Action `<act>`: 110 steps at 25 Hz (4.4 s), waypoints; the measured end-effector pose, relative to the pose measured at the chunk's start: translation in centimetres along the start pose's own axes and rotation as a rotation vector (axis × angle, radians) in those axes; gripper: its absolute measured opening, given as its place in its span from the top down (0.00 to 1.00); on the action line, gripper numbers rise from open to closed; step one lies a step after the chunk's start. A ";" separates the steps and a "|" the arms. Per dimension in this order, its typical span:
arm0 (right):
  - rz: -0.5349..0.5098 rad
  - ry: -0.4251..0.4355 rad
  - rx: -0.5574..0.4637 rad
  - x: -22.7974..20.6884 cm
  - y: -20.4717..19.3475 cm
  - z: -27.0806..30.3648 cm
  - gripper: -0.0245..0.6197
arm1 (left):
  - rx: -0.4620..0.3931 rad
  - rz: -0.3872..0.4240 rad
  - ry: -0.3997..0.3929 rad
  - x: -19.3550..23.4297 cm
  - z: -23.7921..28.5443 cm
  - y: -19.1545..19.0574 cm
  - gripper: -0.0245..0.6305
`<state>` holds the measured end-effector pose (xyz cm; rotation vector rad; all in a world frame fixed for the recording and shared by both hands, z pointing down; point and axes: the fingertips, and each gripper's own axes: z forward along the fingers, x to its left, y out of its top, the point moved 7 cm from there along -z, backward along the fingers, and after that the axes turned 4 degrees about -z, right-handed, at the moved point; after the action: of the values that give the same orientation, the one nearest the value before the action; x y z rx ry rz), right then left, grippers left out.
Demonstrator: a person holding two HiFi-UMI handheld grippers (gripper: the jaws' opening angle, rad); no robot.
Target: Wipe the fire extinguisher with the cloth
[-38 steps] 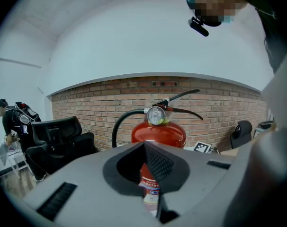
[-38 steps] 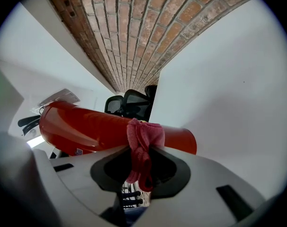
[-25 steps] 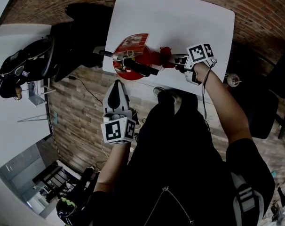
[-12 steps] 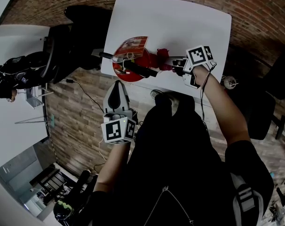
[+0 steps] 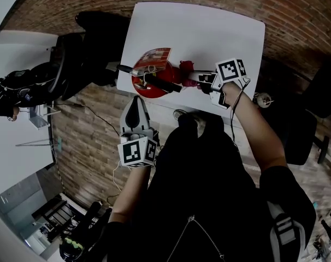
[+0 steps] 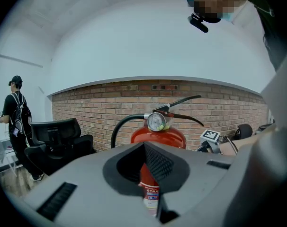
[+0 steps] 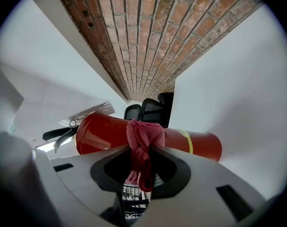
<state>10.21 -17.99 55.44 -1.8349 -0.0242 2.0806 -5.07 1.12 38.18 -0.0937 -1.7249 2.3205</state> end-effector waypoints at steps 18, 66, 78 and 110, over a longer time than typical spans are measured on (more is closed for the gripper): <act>-0.050 0.047 -0.035 5.4 1.0 -1.0 0.80 | -0.035 -0.003 -0.010 -0.5 -0.3 0.6 0.92; 0.151 -0.116 -0.435 -7.0 -9.4 -7.5 0.80 | -0.050 0.018 -0.023 1.4 -0.3 0.2 0.92; 0.223 -0.288 -0.516 -15.0 -14.8 -0.3 0.80 | 0.028 0.061 -0.170 5.7 0.2 -0.1 0.92; 0.225 -0.271 -0.537 -14.8 -14.4 4.6 0.80 | 0.070 0.048 -0.141 9.2 -1.7 -2.2 0.92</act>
<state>10.74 -7.69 73.88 -1.8825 -0.5150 2.6657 -13.22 5.48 40.62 0.0431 -1.7210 2.4729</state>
